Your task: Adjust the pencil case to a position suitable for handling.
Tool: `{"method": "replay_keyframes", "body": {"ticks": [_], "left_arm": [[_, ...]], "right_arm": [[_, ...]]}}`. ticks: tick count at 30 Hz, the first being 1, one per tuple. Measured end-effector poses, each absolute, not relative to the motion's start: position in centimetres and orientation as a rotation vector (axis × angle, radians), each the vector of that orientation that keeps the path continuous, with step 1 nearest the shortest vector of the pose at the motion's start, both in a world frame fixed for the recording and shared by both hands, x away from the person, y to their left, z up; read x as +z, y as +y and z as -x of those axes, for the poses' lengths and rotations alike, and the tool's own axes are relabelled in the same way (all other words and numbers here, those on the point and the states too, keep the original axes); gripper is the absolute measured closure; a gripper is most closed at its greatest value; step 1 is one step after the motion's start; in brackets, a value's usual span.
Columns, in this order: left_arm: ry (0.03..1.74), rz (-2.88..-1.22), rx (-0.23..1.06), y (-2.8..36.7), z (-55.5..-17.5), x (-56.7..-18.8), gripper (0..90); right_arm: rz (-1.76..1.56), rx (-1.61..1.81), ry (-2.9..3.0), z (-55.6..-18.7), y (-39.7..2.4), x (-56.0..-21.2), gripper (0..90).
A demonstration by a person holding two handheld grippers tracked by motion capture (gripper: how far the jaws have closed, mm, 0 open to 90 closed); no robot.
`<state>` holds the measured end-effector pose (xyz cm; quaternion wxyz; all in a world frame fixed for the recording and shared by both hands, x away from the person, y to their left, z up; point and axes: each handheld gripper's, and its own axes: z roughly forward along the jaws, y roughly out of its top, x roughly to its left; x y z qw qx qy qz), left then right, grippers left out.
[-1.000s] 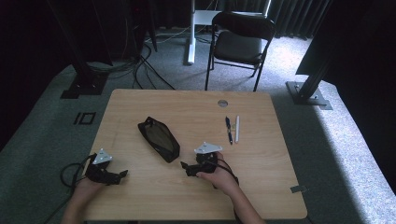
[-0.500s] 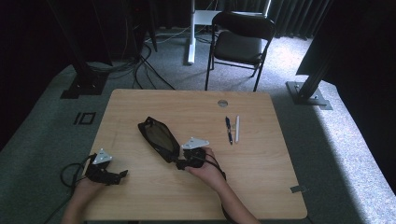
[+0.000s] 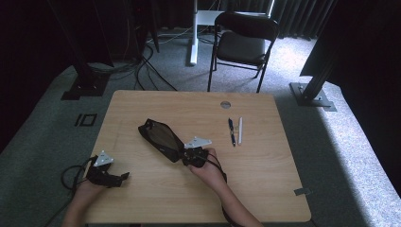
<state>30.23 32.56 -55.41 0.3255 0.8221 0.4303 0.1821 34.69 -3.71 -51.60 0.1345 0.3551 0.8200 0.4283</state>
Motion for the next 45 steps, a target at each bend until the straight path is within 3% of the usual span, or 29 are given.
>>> {"method": "replay_keyframes", "body": {"ticks": [23, 45], "left_arm": [[1.127, -2.155, 0.478, 32.6, -30.2, -55.4, 1.6], [1.132, -2.152, 0.481, 32.6, -30.2, -55.4, 1.6]], "right_arm": [[-1.197, 1.126, 2.259, -33.1, -12.4, -51.6, 73.0], [-1.313, 1.125, 2.151, -28.5, -17.7, -52.2, 72.9]]}}
